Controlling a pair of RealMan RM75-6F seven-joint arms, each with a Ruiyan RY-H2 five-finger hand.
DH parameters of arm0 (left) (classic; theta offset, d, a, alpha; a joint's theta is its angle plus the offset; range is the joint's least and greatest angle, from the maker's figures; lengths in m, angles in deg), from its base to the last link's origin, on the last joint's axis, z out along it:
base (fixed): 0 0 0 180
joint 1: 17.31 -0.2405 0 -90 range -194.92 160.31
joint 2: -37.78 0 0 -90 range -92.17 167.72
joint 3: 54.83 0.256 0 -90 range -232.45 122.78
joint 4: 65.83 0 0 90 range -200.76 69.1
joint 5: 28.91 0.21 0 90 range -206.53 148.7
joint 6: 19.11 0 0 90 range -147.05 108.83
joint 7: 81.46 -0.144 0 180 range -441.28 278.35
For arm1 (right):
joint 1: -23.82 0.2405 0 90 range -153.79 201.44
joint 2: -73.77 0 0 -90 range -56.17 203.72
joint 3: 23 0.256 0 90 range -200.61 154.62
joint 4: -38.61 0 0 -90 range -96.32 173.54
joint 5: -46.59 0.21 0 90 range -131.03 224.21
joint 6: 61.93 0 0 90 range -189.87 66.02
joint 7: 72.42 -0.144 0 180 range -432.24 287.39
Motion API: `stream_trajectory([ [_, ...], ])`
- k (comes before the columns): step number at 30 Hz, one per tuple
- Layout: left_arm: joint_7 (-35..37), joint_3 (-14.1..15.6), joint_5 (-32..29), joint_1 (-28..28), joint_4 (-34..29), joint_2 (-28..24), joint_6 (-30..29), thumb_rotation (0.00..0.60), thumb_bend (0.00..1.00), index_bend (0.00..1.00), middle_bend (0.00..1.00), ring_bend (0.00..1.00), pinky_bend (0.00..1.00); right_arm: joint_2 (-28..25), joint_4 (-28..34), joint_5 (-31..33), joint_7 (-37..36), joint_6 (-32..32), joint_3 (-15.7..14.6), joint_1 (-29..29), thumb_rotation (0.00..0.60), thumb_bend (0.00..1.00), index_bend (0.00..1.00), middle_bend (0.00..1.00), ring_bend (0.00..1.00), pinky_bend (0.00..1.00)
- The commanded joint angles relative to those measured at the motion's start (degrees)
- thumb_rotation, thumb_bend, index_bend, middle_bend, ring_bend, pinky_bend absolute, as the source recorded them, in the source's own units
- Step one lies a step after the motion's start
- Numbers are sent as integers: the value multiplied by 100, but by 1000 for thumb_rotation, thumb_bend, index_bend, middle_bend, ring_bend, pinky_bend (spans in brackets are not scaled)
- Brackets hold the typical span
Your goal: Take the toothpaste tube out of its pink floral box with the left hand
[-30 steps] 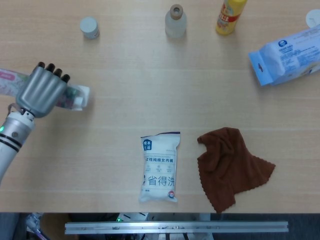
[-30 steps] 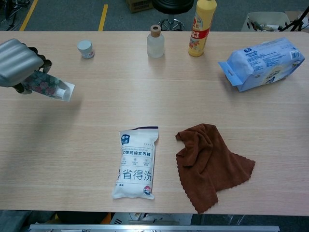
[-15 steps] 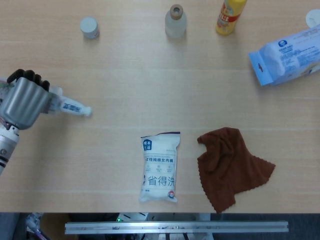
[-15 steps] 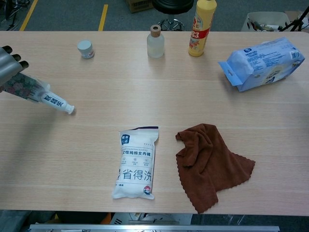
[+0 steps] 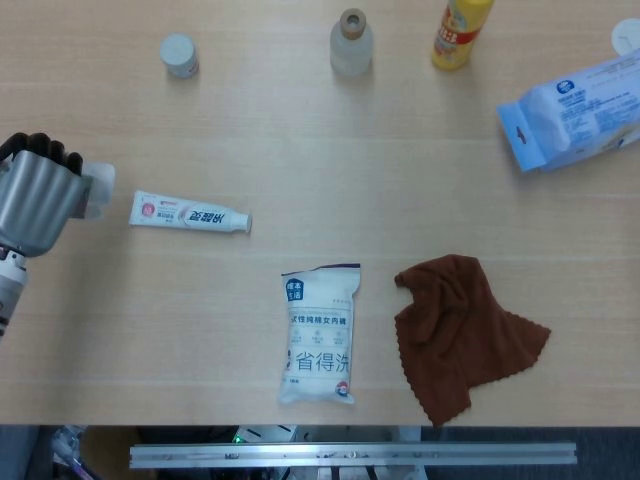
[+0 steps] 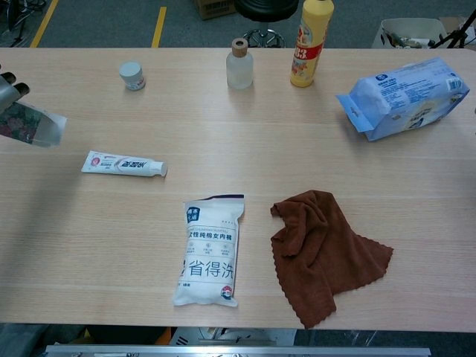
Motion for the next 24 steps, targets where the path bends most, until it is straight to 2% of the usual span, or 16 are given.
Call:
stream_trajectory([
  [1, 753, -115, -265, -108, -248, -48, 91, 600, 80, 516, 501, 410, 592, -4, 7, 7, 0, -10, -4, -4, 600, 198, 505, 420, 277, 401],
  [7, 2202, -193, -251, -264, -405, -42, 100, 600, 79, 508, 499, 410, 592, -30, 53, 16, 6, -40, -19, -13, 600, 197, 505, 419, 278, 401],
  [11, 2931, -166, -185, -347, -471, -45, 151, 600, 80, 465, 457, 394, 589, -41, 80, 23, 10, -52, -21, -9, 600, 197, 505, 420, 278, 401],
  [16, 3502, -97, -242, -385, -411, 26, 402, 600, 80, 441, 433, 382, 588, -37, 77, 36, 31, -44, -36, -8, 600, 197, 504, 419, 278, 401],
  [21, 3926, -37, -280, -400, -80, 244, 648, 600, 79, 439, 431, 381, 588, -46, 84, 52, 13, -59, -37, -14, 600, 198, 505, 420, 278, 401],
  [24, 3763, 31, -172, -373, 232, 390, 706, 600, 79, 439, 431, 381, 588, -47, 87, 57, 17, -55, -42, -11, 600, 197, 505, 420, 278, 401],
])
